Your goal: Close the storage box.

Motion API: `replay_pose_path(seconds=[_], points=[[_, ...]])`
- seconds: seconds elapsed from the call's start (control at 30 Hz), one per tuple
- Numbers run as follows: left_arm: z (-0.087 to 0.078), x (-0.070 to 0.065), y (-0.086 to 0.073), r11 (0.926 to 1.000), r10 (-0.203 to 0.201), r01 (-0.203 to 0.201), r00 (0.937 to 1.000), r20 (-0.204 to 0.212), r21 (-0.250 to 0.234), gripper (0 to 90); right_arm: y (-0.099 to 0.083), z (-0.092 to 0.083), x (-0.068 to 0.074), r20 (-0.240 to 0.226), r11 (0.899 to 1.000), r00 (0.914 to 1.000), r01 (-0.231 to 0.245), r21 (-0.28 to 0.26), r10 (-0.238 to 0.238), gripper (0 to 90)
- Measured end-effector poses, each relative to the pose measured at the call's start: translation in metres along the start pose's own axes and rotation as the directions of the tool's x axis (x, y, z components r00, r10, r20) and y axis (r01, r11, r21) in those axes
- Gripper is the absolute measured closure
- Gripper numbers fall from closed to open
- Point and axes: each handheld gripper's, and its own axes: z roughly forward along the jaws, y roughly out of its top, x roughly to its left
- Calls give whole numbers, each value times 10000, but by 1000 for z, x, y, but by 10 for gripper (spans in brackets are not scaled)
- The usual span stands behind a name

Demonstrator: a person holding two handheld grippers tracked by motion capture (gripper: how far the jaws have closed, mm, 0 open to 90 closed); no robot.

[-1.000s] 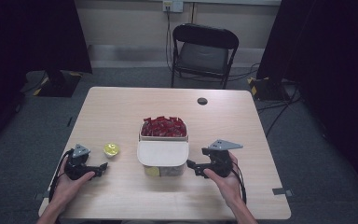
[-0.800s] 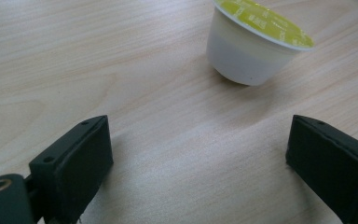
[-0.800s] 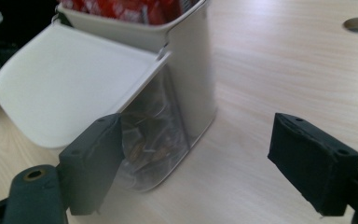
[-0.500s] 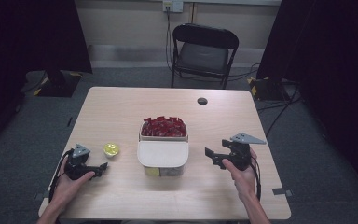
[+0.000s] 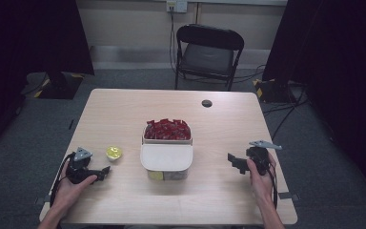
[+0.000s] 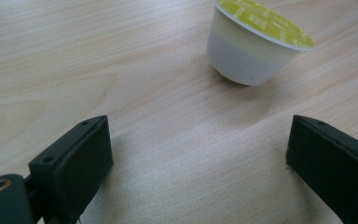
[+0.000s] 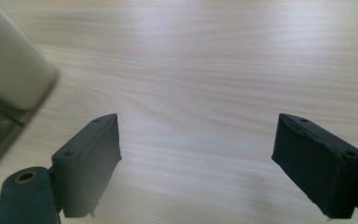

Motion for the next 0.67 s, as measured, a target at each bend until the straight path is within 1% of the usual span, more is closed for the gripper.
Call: replay_pose_path(seconds=[0.1,0.2,0.23,0.3,0.37,0.43,0.47,0.67], points=[[0,0,0,10000,-2,2,10000,0,0,59,-5,8,-8,448,9988,9989,98,486,-119,142],[0,0,0,10000,10,-10,10000,-6,10,58,-12,14,-17,739,9949,9970,158,996,-232,143],[0,0,0,10000,7,-7,10000,-9,9,58,-14,16,-19,825,9930,9959,271,1149,-367,143],[0,0,0,10000,31,-31,10000,-58,32,55,-18,19,-21,1168,9905,9912,472,1288,-624,137],[0,0,0,10000,36,-36,10000,-63,43,51,-21,22,-21,1503,9902,9838,808,1142,-976,117],[0,0,0,10000,39,-39,10000,-64,43,51,-24,24,-21,1499,9926,9836,890,826,-1007,70],[0,0,0,10000,39,-38,10000,-63,43,51,-25,25,-21,1423,9928,9843,942,742,-1040,63],[0,0,0,10000,35,-35,10000,-61,43,51,-26,25,-21,1540,9935,9835,839,770,-950,53]])
